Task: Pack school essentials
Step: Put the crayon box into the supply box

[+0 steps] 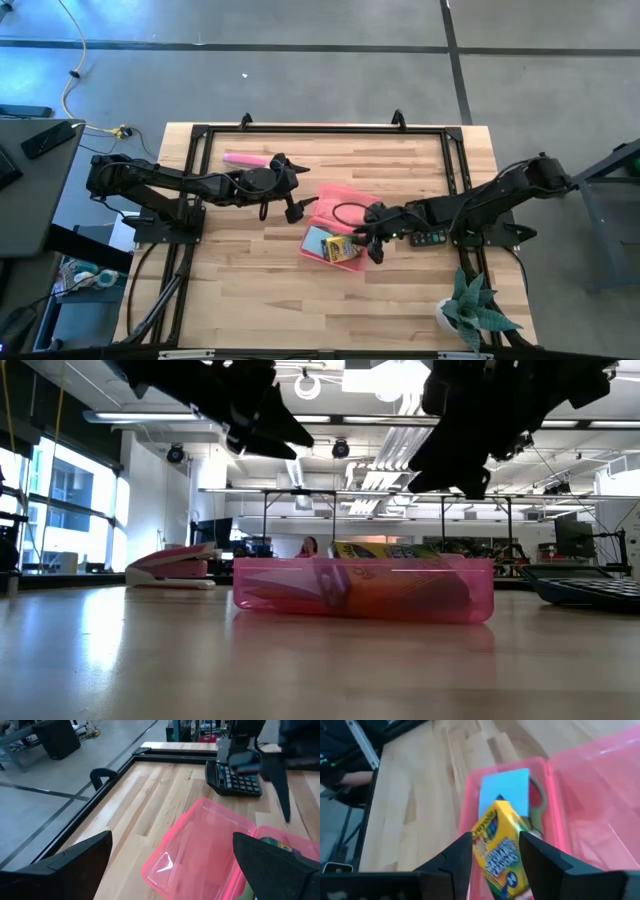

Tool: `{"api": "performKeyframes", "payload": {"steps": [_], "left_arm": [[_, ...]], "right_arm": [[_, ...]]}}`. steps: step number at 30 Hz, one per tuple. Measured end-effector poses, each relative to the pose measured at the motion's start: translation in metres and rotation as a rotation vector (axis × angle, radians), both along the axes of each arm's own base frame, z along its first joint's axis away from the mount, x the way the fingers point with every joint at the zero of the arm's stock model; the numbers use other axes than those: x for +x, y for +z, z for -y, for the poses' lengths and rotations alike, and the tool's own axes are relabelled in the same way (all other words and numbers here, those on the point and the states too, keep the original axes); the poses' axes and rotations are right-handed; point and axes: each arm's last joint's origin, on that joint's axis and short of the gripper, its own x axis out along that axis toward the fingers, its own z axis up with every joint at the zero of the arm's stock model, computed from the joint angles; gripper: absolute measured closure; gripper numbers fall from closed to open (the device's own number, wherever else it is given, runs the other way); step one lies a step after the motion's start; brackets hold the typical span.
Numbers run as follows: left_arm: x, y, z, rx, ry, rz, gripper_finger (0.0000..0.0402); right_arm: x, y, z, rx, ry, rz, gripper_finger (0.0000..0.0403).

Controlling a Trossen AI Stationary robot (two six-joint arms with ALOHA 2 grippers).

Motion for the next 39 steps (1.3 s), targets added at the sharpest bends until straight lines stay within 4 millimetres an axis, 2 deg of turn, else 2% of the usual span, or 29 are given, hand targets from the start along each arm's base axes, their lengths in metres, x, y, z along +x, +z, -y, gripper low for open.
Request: {"api": "performKeyframes", "payload": {"steps": [5, 11, 22, 29, 39], "left_arm": [[0.0, 0.001, 0.0, 0.001, 0.0, 0.007, 0.0002], [0.0, 0.001, 0.0, -0.003, -0.006, 0.007, 0.0002], [0.0, 0.001, 0.0, -0.002, -0.007, 0.007, 0.0002], [0.0, 0.0, 0.0, -0.002, -0.007, 0.007, 0.0002], [0.0, 0.0, 0.0, -0.002, -0.007, 0.007, 0.0002]], "right_arm": [[0.011, -0.017, -0.006, -0.062, -0.012, -0.01, 0.0252], [0.017, -0.037, 0.004, -0.077, -0.127, -0.085, 0.0252], [0.012, -0.044, 0.01, 0.057, -0.167, -0.195, 0.0252], [0.011, -0.043, 0.008, 0.1, -0.11, -0.205, 0.0252], [0.011, -0.04, 0.008, 0.062, -0.1, -0.208, 0.0252]]}}
